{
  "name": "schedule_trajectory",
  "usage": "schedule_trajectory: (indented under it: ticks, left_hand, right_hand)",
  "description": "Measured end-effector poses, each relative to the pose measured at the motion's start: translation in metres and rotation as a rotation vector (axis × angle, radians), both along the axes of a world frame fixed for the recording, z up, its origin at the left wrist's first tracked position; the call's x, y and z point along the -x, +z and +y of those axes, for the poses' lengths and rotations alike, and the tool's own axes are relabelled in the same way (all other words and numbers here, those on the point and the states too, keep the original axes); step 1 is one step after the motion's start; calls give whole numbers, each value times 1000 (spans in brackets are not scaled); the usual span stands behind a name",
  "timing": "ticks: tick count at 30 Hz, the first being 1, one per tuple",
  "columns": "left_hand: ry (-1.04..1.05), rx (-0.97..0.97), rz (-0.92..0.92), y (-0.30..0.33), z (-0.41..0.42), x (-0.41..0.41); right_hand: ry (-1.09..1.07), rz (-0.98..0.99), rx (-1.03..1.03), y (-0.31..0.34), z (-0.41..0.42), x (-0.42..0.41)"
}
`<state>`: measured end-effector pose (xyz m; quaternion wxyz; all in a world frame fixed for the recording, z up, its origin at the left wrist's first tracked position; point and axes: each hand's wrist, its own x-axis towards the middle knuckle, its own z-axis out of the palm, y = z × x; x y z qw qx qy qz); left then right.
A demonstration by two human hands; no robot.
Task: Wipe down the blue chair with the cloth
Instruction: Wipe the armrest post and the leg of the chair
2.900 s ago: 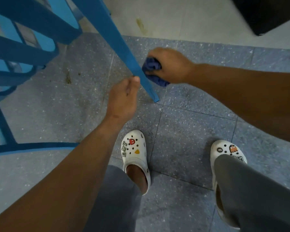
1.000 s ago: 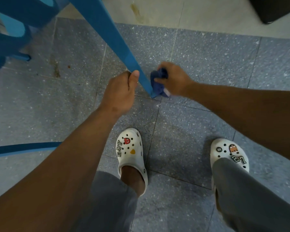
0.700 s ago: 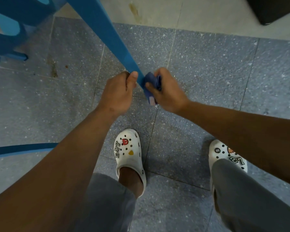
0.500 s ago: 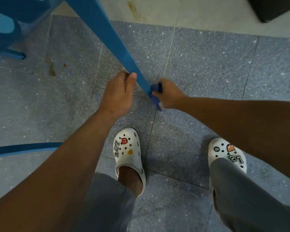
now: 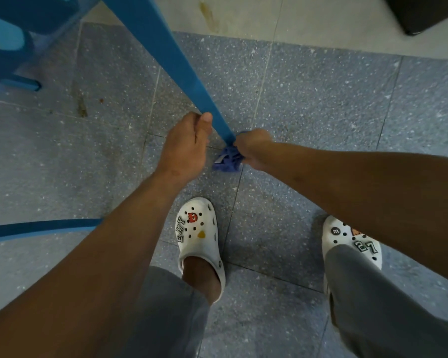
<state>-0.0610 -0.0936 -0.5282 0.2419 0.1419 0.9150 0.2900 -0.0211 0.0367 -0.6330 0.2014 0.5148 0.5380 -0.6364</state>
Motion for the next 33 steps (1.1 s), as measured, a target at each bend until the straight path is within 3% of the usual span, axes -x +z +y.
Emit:
schedule_trajectory:
  ticks: [4,8,13,18,25,33]
  left_hand:
    - [-5,2,-15,1,0,1]
    - [10,-3,-6,2,1,-1]
    - [12,-2,-29,1,1,-2]
    - [2,5,-22,3,1,-1]
    - [68,-20,52,39,11,-9]
    - [98,-186,196,126,24,-27]
  right_hand:
    - [-88,106,22,12,-1,1]
    - [3,239,-139,17,-6,-18]
    - [81,73,-162,-1,-8,-28]
    - [44,31,-97,13,2,-22]
    - [-48,402,-221,73,4,-11]
    - [-62,668,-255,192,10,1]
